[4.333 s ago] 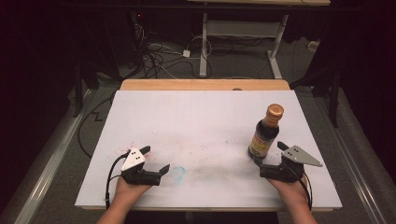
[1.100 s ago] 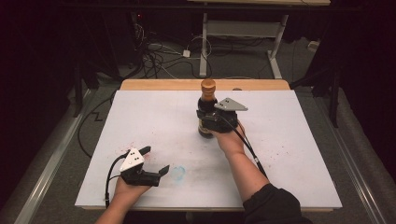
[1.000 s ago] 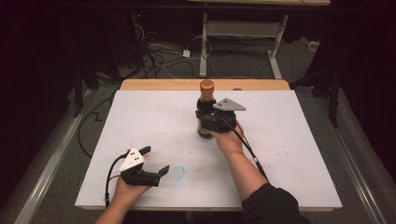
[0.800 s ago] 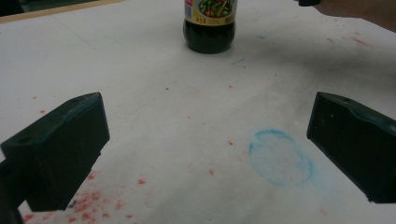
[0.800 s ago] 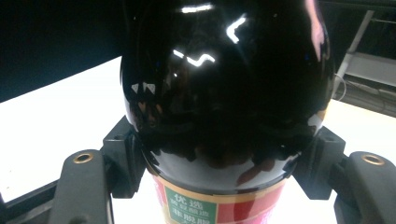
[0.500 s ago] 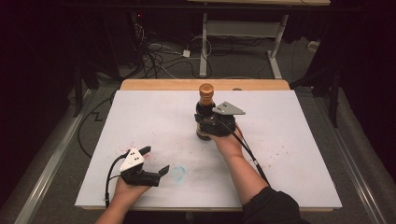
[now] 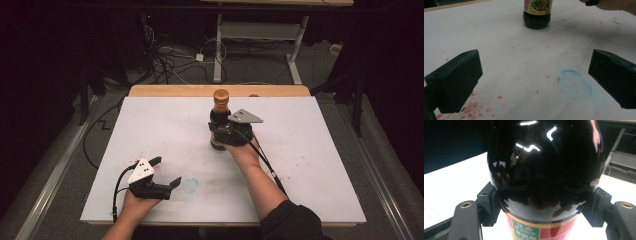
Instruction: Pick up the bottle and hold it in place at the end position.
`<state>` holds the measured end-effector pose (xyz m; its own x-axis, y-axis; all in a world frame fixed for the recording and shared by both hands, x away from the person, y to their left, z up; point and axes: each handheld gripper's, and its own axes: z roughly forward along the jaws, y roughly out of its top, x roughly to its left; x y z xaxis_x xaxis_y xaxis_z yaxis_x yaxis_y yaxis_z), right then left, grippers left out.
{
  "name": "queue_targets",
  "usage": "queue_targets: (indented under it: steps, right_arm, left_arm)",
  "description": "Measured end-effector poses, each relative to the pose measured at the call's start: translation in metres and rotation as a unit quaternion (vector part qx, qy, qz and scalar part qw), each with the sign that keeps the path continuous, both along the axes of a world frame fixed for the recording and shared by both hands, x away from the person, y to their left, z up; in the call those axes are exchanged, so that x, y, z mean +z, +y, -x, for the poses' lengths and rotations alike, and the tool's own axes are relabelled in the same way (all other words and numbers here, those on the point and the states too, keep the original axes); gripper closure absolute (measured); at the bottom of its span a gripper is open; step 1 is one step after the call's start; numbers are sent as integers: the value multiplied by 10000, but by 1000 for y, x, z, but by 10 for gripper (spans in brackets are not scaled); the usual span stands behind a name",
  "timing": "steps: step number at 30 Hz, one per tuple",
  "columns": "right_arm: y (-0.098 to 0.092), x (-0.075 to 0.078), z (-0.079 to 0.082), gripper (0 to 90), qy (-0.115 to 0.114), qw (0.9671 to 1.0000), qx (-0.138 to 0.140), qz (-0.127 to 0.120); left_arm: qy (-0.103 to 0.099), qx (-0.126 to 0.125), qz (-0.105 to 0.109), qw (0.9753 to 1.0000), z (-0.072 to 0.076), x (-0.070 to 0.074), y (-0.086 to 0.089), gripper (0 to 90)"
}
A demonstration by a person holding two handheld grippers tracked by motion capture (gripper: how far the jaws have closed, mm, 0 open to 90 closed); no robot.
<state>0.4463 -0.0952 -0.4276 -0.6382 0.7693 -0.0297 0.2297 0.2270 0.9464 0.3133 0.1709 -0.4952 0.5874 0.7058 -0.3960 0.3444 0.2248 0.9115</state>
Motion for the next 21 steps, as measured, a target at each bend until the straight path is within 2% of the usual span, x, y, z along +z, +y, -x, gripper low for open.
queue_targets:
  steps: [3,4,5,7,8,10,12,15,21]
  right_arm:
    - [-2,0,-1,215,63,10000,18,10]
    - [-4,0,-2,160,105,9999,9,26]
    - [-4,0,-2,160,105,9999,9,26]
    - [-7,2,-2,79,158,9999,-7,28]
    - [-7,2,-2,79,158,9999,-7,28]
    - [-9,4,-1,4,199,9998,41,12]
    - [-10,5,1,4,202,9998,75,21]
    - [-12,6,4,4,156,9998,102,23]
    - [-22,9,19,4,145,9998,100,36]
  left_arm:
    - [16,-17,38,10000,0,0,0,0]
    - [20,-16,30,10000,0,0,0,0]
    - [29,-18,69,10000,-1,0,0,0]
    - [52,-25,87,9999,-1,0,-1,0]
    - [52,-17,130,9999,-1,0,-1,0]
    - [55,-40,91,9999,-1,0,-1,0]
    - [59,-35,132,9999,-1,1,-1,0]
    - [58,-44,83,9999,-1,0,0,0]
    - [58,-53,89,9999,-1,1,0,0]
